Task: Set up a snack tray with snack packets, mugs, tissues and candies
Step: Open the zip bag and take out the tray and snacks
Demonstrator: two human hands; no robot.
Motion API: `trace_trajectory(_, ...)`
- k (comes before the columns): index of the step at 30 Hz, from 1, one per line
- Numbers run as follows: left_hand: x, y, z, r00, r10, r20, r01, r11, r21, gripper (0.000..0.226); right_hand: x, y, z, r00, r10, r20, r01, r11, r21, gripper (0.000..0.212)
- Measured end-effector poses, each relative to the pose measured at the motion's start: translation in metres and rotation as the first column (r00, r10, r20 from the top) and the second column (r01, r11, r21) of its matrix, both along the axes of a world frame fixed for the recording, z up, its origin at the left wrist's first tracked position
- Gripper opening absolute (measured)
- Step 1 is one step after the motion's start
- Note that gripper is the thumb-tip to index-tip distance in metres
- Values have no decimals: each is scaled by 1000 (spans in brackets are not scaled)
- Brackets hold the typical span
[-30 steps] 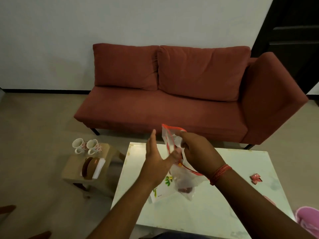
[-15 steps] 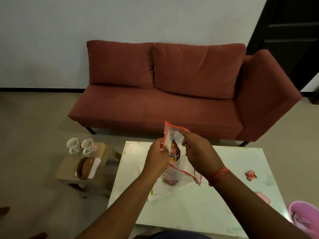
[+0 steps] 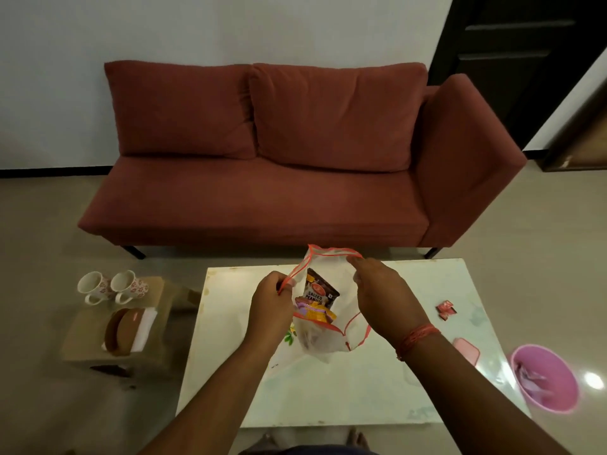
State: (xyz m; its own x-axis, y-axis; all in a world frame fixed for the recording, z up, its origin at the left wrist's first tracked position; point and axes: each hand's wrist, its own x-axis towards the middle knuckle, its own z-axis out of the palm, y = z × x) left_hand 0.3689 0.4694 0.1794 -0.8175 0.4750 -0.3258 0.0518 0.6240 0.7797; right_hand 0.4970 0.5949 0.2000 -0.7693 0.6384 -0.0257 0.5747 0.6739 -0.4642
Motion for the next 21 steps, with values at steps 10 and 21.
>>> trace_trajectory(10,13,22,-1,831,119,544,-226,965,134,18,17,8,-5,978,-73,197,97,989,-112,50)
trace_trajectory(21,26,34,-3,984,-17,179,8,999,50,19,33,3,33,853,-3,523,62,993,-96,61)
